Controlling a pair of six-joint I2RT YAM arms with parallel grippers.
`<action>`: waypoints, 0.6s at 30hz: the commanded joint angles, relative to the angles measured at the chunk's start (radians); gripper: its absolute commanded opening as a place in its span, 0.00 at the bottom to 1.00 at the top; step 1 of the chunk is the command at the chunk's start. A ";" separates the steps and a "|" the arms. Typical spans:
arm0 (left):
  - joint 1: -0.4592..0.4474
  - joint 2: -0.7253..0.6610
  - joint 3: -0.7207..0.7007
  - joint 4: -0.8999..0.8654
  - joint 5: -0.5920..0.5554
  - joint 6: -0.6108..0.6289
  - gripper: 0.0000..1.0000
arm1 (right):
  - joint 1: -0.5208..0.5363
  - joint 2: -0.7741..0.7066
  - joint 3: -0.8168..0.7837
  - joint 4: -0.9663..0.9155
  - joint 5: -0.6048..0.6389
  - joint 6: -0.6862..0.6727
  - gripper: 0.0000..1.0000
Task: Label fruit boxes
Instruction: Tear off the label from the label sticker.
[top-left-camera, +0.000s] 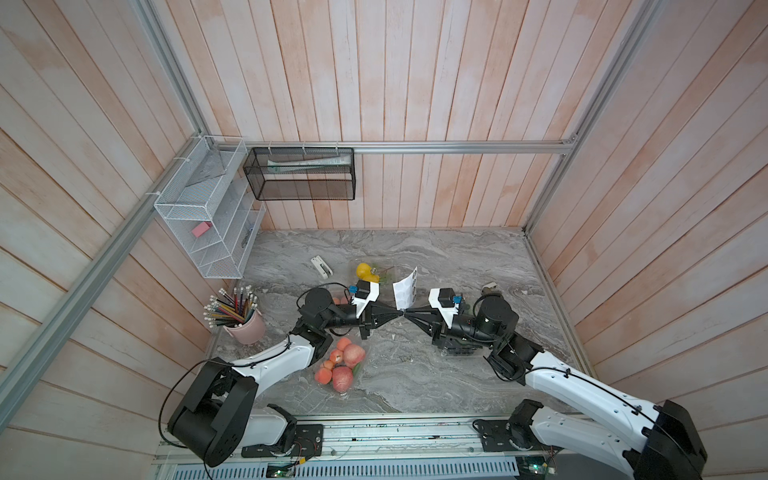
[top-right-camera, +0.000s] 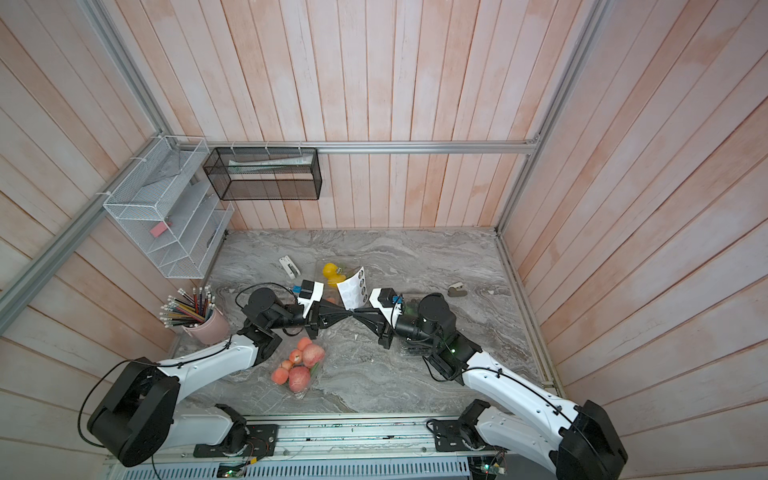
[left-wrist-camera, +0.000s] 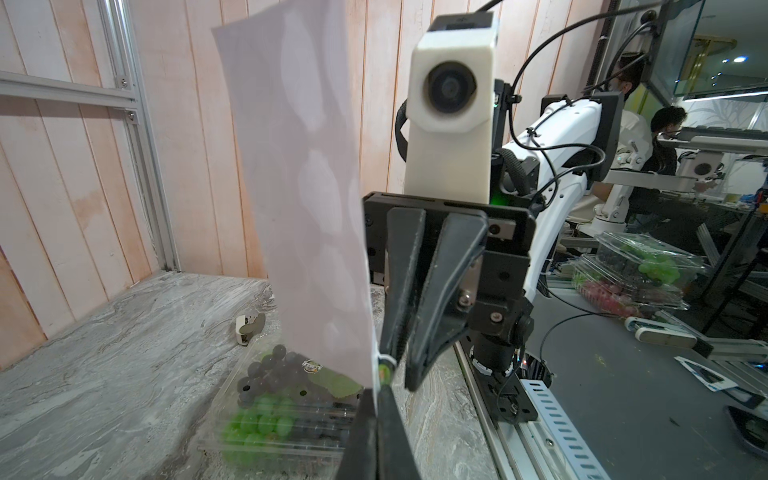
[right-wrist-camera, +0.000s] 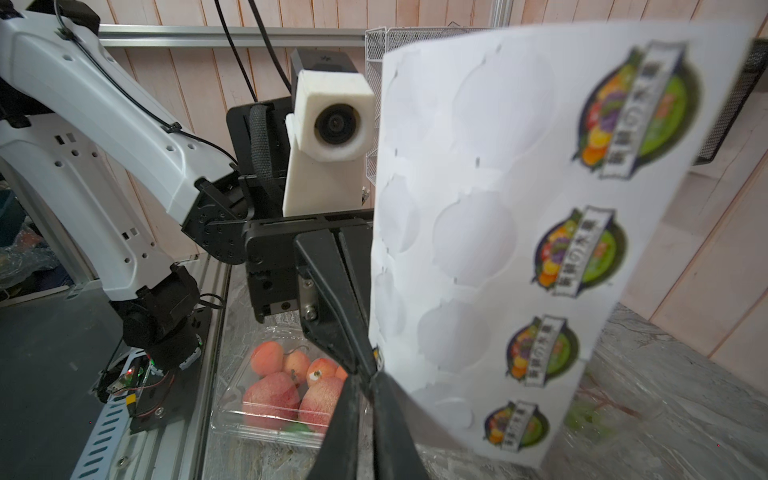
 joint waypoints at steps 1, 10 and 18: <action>-0.006 -0.015 0.016 -0.003 0.008 0.012 0.00 | 0.007 -0.002 0.020 0.012 0.017 0.005 0.12; -0.006 -0.019 0.017 -0.007 0.006 0.006 0.02 | 0.006 0.004 0.021 -0.001 0.001 0.000 0.00; -0.006 -0.022 0.010 0.040 -0.009 -0.052 0.23 | 0.006 -0.011 0.020 -0.057 0.023 -0.040 0.00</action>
